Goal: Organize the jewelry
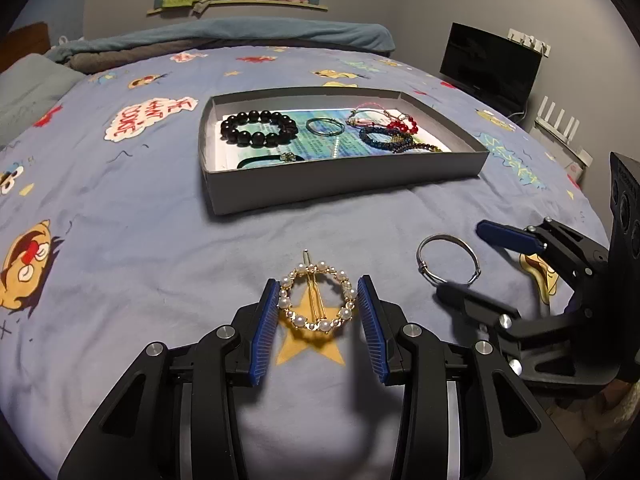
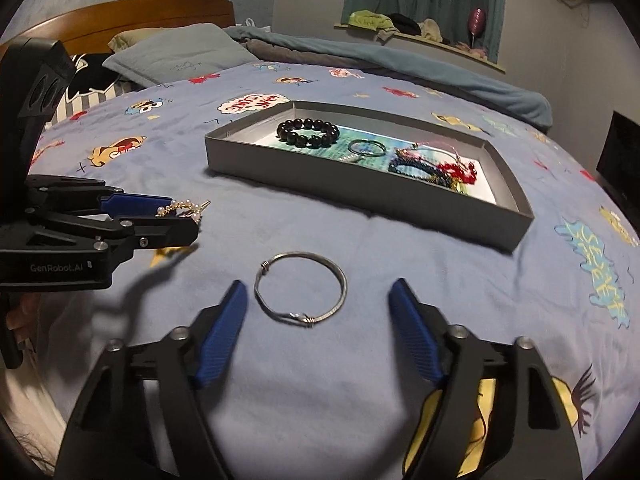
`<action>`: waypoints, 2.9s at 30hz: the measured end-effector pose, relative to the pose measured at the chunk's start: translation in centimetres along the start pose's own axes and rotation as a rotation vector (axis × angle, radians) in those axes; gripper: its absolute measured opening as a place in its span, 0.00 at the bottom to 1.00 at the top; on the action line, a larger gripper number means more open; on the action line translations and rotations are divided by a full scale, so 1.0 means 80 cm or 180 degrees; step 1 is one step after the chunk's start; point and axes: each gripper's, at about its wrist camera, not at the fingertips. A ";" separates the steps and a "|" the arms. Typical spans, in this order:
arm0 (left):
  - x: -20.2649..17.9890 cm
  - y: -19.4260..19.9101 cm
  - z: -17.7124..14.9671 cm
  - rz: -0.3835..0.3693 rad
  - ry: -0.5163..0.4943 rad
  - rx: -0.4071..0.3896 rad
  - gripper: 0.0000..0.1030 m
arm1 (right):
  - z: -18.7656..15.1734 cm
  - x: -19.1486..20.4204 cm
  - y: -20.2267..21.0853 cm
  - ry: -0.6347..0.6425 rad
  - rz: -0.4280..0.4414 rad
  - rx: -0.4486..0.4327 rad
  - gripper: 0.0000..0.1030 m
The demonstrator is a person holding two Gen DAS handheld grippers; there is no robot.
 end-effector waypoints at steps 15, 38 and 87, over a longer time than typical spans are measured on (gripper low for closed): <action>0.009 0.022 0.039 -0.0060 -0.0076 -0.0257 0.40 | 0.031 -0.032 0.022 -0.0100 -0.0024 -0.0317 0.46; 0.023 -0.110 0.146 -0.0023 -0.0233 0.0116 0.40 | 0.121 -0.096 -0.103 -0.0231 -0.0038 0.0146 0.46; -0.004 0.004 0.111 0.0199 -0.0340 -0.0159 0.92 | 0.096 -0.118 0.013 -0.0480 -0.0080 0.0267 0.95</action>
Point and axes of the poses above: each gripper's, at about its wrist camera, not at the fingertips, and y roughly against the way its jaws point, x to its left, z to its top, and after that the axes turned 5 degrees about -x, right-handed
